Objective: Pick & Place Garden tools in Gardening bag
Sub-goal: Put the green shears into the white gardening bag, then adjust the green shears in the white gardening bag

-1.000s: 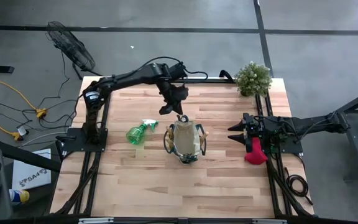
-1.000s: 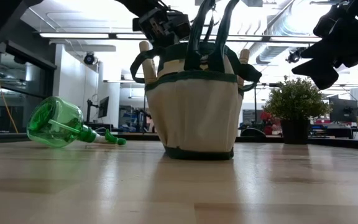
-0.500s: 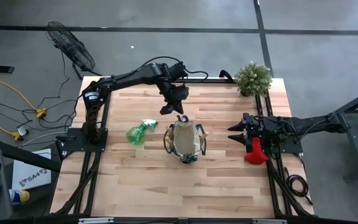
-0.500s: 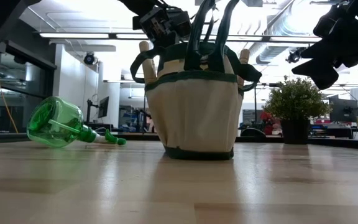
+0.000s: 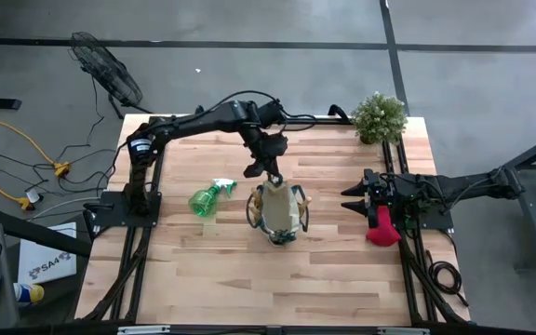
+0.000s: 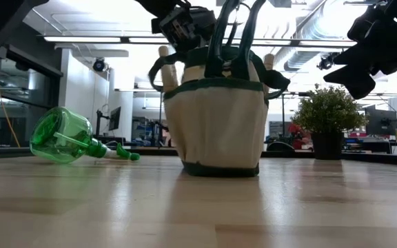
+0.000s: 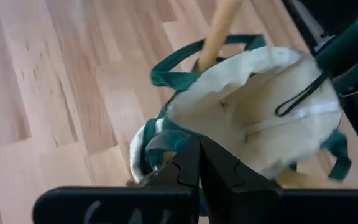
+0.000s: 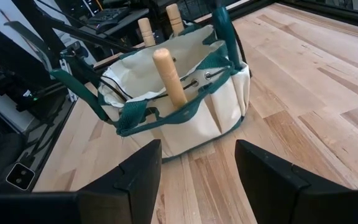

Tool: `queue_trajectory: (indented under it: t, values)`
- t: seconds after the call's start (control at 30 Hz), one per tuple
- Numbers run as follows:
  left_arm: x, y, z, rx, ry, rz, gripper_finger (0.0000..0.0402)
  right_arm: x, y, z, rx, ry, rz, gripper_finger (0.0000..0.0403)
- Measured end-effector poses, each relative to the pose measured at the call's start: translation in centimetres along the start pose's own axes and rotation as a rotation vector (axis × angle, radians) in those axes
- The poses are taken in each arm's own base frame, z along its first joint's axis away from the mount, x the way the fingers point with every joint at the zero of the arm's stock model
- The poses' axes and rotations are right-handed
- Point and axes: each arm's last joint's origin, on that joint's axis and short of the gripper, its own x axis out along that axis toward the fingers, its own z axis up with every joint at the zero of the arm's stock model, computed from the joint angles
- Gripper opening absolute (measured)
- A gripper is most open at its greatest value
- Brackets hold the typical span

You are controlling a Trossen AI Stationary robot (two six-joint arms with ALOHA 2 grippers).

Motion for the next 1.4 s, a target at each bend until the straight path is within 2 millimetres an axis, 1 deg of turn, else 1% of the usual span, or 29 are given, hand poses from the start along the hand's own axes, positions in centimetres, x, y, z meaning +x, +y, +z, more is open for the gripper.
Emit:
queue_trajectory:
  t: [0.27, 0.33, 0.4, 0.53, 0.6, 0.7, 0.77, 0.83, 0.97, 1.07, 1.23, 1.33, 1.4]
  values:
    - [0.3, 0.0, 0.2, -0.02, 0.007, 0.032, 0.0, 0.0, 0.0, 0.0, 0.0, 0.0, 0.0, 0.0197]
    - [-0.1, -0.1, 0.3, -0.032, 0.006, 0.044, 0.0, 0.0, 0.0, 0.0, 0.0, 0.0, 0.0, 0.0197]
    - [-0.8, -0.4, 0.8, -0.033, 0.0, 0.081, 0.0, 0.0, 0.0, 0.0, 0.0, 0.0, 0.0, 0.0197]
    - [-2.7, -1.5, 1.5, -0.007, -0.025, 0.14, 0.0, 0.0, 0.0, 0.0, 0.0, 0.0, 0.0, 0.0197]
    - [-3.0, -2.2, 1.7, 0.003, -0.029, 0.134, 0.0, 0.0, 0.0, 0.0, 0.0, 0.0, 0.0, 0.0197]
    - [-2.9, -3.7, 2.3, 0.028, -0.039, 0.081, 0.0, 0.0, 0.0, 0.0, 0.0, 0.0, 0.0, 0.0197]
    - [-2.6, -4.9, 2.7, 0.045, -0.04, 0.041, 0.0, 0.0, 0.0, 0.0, 0.0, 0.0, 0.0, 0.0197]
    - [-1.9, -5.8, 3.1, 0.045, -0.029, 0.037, 0.0, 0.0, 0.0, 0.0, 0.0, 0.0, 0.0, 0.0197]
    - [-0.3, -7.7, 3.9, 0.013, 0.028, 0.098, 0.0, 0.0, 0.0, 0.0, 0.0, 0.0, 0.0, 0.0197]
    - [0.8, -9.2, 4.6, -0.004, 0.039, 0.136, 0.0, 0.0, 0.0, 0.0, 0.0, 0.0, 0.0, 0.0197]
    - [2.9, -12.8, 5.9, 0.006, 0.041, 0.185, 0.0, 0.0, 0.0, 0.0, 0.0, 0.0, 0.0, 0.0197]
    - [4.5, -14.4, 6.4, 0.001, 0.042, 0.232, 0.0, 0.0, 0.0, 0.0, 0.0, 0.0, 0.0, 0.0197]
    - [5.0, -15.4, 6.5, -0.005, 0.048, 0.269, 0.0, 0.0, 0.0, 0.0, 0.0, 0.0, 0.0, 0.0197]
